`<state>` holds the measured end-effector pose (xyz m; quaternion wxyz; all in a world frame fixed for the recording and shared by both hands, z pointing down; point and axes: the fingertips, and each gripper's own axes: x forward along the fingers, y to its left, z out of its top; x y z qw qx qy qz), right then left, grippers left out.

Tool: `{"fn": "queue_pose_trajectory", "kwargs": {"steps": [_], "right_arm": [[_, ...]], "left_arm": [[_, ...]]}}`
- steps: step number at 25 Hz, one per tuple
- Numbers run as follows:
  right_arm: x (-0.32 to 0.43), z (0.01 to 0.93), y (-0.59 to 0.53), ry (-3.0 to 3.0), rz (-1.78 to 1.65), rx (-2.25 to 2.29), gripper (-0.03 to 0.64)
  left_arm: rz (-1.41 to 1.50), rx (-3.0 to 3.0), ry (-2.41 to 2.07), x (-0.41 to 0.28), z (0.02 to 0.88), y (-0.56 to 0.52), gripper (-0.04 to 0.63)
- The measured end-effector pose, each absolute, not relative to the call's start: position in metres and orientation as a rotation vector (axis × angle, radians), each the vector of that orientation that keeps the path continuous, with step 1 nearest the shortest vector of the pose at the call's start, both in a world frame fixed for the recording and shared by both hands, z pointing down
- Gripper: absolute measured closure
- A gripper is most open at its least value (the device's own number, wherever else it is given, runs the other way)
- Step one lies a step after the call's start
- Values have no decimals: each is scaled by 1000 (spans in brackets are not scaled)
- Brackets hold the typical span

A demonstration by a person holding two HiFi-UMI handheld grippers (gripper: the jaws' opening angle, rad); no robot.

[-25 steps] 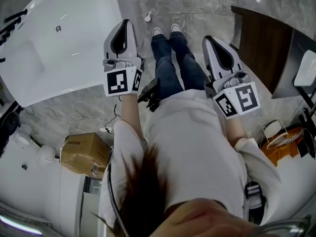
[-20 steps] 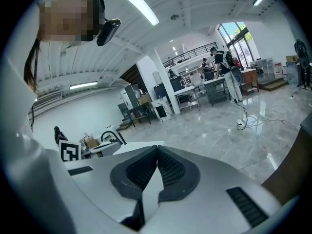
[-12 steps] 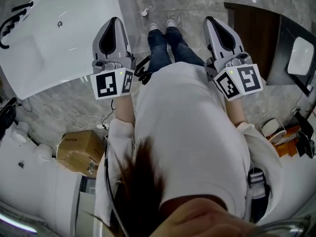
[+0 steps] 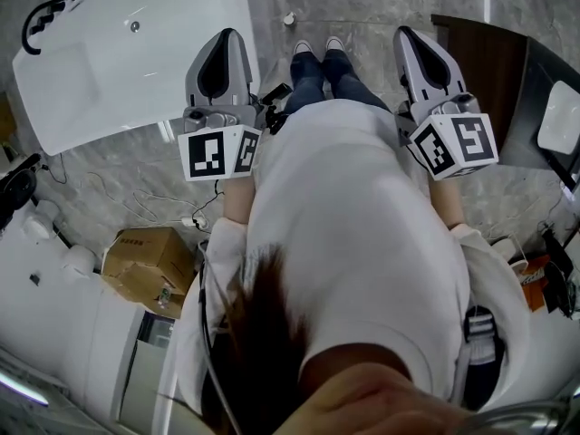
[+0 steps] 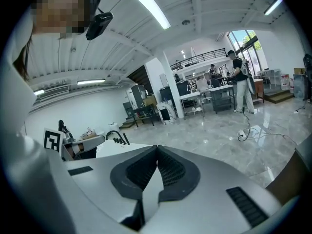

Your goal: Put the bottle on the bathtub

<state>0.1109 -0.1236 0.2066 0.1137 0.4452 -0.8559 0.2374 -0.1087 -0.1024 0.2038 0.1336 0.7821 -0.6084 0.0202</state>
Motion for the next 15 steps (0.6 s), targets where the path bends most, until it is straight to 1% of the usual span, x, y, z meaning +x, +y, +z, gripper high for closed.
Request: {"fn": "queue_pose_trajectory", "kwargs": {"steps": [15], "right_arm": [[114, 161, -135, -2581, 578, 1379, 604]], "left_arm": [[24, 2254, -1835, -119, 162, -92, 581]]}}
